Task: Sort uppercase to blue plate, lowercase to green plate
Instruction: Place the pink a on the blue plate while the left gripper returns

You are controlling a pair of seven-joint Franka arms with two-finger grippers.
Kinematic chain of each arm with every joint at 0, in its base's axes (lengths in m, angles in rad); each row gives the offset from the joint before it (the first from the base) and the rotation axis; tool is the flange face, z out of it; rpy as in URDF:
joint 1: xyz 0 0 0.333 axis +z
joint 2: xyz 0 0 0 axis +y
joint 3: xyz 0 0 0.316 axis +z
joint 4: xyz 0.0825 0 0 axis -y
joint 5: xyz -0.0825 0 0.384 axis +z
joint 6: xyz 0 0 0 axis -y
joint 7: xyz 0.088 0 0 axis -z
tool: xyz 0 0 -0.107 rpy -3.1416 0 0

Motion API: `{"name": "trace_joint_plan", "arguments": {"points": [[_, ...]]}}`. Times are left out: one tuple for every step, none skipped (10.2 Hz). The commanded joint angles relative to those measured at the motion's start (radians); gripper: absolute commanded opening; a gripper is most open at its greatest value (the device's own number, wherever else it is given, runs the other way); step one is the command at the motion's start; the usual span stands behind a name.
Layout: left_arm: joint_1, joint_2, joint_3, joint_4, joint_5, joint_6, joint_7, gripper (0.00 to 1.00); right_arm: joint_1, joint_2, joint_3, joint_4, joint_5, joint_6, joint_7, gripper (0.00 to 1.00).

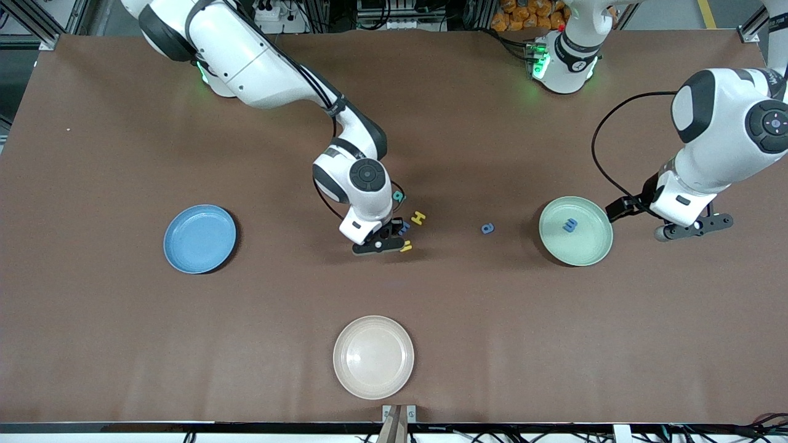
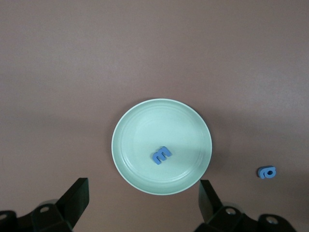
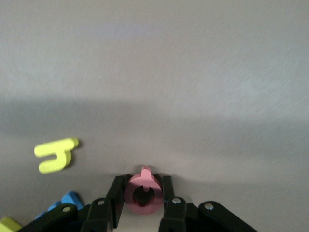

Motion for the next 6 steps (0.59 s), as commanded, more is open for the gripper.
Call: {"name": "trace_joint_plan", "arguments": {"points": [[0.003,-0.031,-0.042,-0.049,0.010,-0.010,-0.017,1.00,-0.063,-0.117,0.014,-0.035,0.005,-0.098,-0.022,0.00],[0.001,-0.029,-0.061,-0.053,0.009,-0.010,-0.018,1.00,-0.104,-0.187,0.014,-0.082,0.052,-0.128,-0.030,0.00],[0.001,-0.023,-0.084,-0.061,-0.035,-0.002,-0.031,1.00,-0.156,-0.265,0.014,-0.171,0.090,-0.135,-0.094,0.00],[-0.002,-0.020,-0.101,-0.073,-0.083,0.010,-0.087,1.00,-0.216,-0.327,0.014,-0.245,0.114,-0.146,-0.160,0.00],[-0.002,-0.018,-0.124,-0.087,-0.089,0.030,-0.131,1.00,-0.263,-0.368,0.013,-0.280,0.134,-0.185,-0.210,0.00],[-0.003,-0.015,-0.148,-0.104,-0.091,0.062,-0.176,1.00,-0.325,-0.384,0.011,-0.287,0.137,-0.252,-0.279,0.00]]}}
